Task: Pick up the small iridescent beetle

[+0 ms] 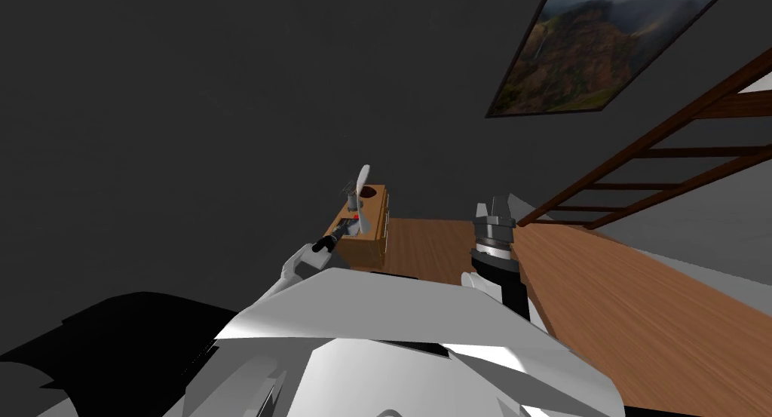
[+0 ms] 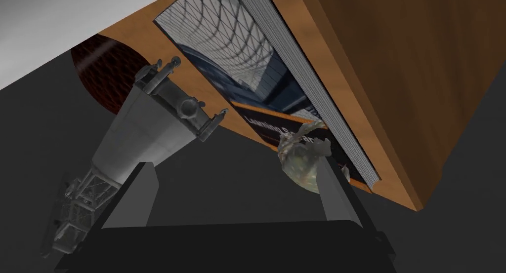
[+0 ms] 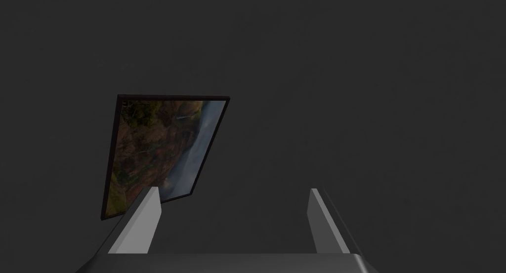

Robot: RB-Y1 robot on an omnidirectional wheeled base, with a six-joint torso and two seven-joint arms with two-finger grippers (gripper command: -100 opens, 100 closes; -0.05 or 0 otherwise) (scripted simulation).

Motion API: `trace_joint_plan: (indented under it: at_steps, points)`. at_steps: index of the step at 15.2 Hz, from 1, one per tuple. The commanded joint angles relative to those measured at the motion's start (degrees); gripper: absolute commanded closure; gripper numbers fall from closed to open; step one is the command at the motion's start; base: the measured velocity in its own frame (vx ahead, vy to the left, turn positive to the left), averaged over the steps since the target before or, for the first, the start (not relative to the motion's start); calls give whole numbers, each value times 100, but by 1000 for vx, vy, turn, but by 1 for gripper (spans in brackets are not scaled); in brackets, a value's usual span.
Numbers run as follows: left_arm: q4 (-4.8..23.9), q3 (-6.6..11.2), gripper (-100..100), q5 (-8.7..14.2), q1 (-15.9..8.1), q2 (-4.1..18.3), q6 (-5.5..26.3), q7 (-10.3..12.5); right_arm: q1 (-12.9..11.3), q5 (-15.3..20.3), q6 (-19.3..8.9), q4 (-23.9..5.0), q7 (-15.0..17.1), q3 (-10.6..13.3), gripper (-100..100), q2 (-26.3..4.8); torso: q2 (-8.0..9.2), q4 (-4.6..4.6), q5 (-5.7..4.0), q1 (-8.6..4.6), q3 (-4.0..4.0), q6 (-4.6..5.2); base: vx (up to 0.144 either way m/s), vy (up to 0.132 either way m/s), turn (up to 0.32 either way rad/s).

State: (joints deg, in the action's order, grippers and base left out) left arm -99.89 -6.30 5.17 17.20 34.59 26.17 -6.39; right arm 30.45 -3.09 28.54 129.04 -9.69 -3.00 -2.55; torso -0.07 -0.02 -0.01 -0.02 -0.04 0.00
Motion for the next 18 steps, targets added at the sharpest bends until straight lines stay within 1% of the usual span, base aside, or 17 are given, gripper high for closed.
trace_joint_plan:
  at_steps: [1,2,3,4,5,6,8,9,13,14,15,18]
  points:
    - [195,-11,-100,19,-87,101,235,-25,0,0,0,0,0,0,0,0,0,0,0,0,0,0,14,-8,-42]
    - [195,-11,-100,19,-87,101,235,-25,0,0,0,0,0,0,0,0,0,0,0,0,0,0,12,-7,-43]
    - [303,-16,-100,19,-128,155,385,-43,0,0,0,0,0,0,0,0,1,0,0,0,0,0,11,-8,-57]
    - [303,-16,-100,19,-128,155,385,-43,0,0,0,0,0,0,0,0,1,0,0,-1,1,0,9,-6,-43]
    - [404,-20,-100,19,-167,206,525,-59,0,0,0,0,0,0,0,0,2,0,0,0,1,0,13,-6,-44]
    - [404,-20,-100,19,-167,206,525,-59,0,0,0,0,0,0,0,0,2,1,0,-1,1,0,13,-5,-34]
    - [579,-24,-100,19,-239,294,772,-88,0,0,0,0,0,0,0,0,2,0,-1,-1,1,-1,14,-8,-55]
    - [579,-24,-100,19,-239,294,772,-88,0,0,0,0,0,0,0,0,1,0,0,-1,1,1,15,-6,-47]
    - [835,-18,-100,14,-384,437,1153,-134,0,0,0,0,0,0,0,0,-3,0,-1,-4,-1,1,22,-14,-60]
    - [738,-23,-100,8,-343,385,1051,-116,0,0,0,0,0,0,0,0,-4,-1,-1,-5,-2,1,19,-11,-27]
    - [954,-17,-100,-40,-410,320,961,-129,0,0,0,0,0,0,0,0,-3,-1,-1,-4,-2,-1,19,5,-29]
    - [1149,-11,-100,-87,-465,248,838,-137,0,0,0,0,0,0,0,0,-5,-1,2,9,-2,0,28,25,-43]
